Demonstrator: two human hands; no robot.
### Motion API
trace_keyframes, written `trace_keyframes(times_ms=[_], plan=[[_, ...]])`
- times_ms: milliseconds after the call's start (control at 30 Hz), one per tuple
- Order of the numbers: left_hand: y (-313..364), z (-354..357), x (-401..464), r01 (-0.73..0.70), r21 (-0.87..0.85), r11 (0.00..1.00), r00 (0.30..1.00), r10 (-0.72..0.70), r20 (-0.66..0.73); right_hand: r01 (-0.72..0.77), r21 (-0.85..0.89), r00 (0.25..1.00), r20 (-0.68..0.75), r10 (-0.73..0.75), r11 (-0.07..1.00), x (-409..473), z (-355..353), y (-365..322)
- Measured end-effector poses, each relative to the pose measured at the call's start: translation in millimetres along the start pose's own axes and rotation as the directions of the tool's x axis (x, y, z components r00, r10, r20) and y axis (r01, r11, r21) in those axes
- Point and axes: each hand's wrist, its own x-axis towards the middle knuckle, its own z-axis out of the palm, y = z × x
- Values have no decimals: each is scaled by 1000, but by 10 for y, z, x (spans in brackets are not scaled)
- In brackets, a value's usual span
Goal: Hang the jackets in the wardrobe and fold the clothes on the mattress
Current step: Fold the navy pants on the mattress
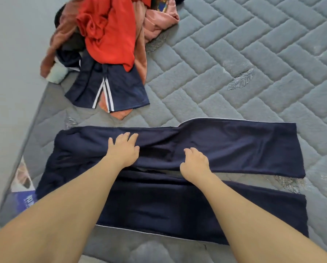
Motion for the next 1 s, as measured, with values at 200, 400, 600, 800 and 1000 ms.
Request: trace_keyframes(times_ms=[200,400,600,800,1000], plan=[[-1086,-156,146,118,44,992,993,-118,9,147,46,987,53,-149,988,225,80,-1085],[-1847,-209,676,63,16,998,998,-63,-31,198,-226,972,-78,-221,954,918,331,-1713],[-2169,-199,1014,-71,210,975,997,79,-27,13,-444,981,-170,-98,896,1290,429,-1789],[-2246,-625,920,-104,122,987,857,151,-493,19,-364,851,-483,-206,931,1103,101,-2013],[-2625,-464,247,-504,313,805,611,589,-529,194,-449,757,-498,-424,872,395,46,-2041]])
